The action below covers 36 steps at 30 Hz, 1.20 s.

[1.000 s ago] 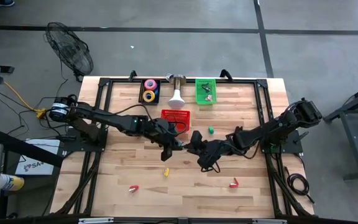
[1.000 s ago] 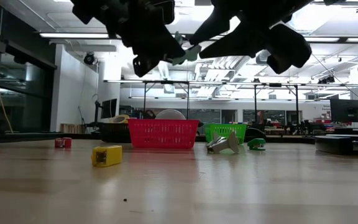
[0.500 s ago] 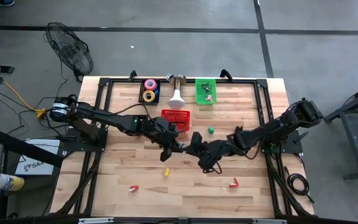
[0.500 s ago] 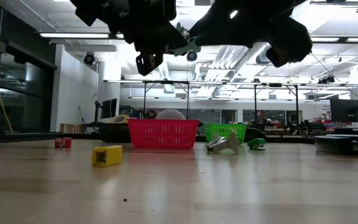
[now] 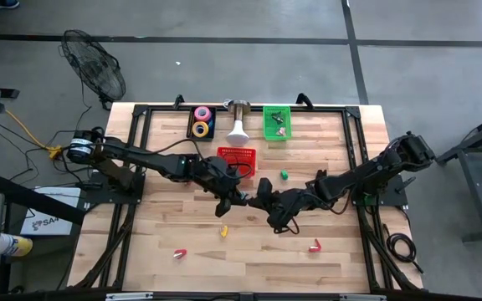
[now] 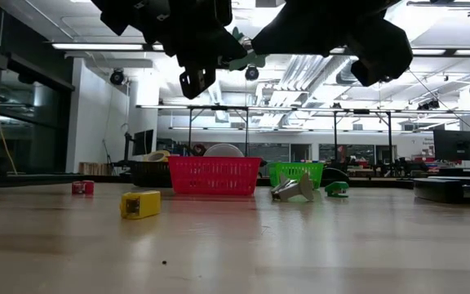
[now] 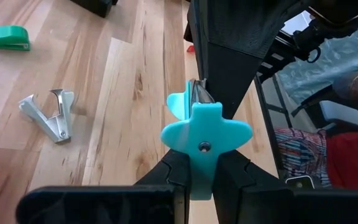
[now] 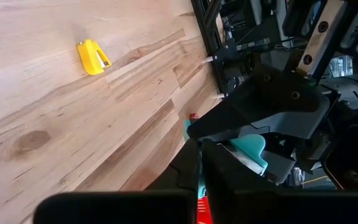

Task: Pick and place Stapler, Stapler remover, tape
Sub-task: Put the light blue staple remover into the green basket

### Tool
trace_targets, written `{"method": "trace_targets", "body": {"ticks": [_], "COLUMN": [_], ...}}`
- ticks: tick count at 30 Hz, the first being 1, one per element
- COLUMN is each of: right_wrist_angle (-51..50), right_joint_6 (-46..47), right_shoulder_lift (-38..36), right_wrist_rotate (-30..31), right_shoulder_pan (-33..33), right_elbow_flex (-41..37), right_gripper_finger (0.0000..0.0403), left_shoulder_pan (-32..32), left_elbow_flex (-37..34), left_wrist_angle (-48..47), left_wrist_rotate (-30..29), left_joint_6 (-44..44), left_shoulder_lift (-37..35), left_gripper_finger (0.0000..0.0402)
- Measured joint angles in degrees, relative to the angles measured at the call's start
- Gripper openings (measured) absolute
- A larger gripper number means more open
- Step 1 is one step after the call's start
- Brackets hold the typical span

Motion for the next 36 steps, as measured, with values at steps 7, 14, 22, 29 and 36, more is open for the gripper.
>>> {"method": "trace_targets", "body": {"ticks": [7,14,22,29,36], "right_wrist_angle": [-0.05,-0.24,-0.84,-4.49,-9.04], "right_joint_6": [2.69,5.40,7.87,12.50,18.51], "right_shoulder_lift": [0.04,0.11,0.17,0.20,0.28], "right_wrist_rotate": [0.12,0.94,3.95,7.79,11.81], "right_shoulder_pan": [0.00,-0.11,-0.11,-0.28,-1.09], "right_elbow_flex": [-0.10,-0.22,-0.22,-0.24,-0.32], "right_gripper_finger": [0.0001,0.0000,0.0000,0.0000,0.0000], "left_shoulder_pan": [-0.02,-0.11,-0.13,-0.13,-0.17], "left_elbow_flex": [0.00,0.00,0.13,0.15,0.22], "left_wrist_angle": [0.20,0.74,-0.68,-4.92,-8.36], "left_wrist_rotate": [-0.28,-2.94,-6.49,-13.67,-19.57], "left_joint_6": [-0.83,-0.51,-0.67,-0.81,-0.82], "left_shoulder_lift": [0.00,0.00,-0.04,-0.15,-0.24], "left_gripper_finger": [0.0039,0.0091,0.0100,0.0101,0.0101]}}
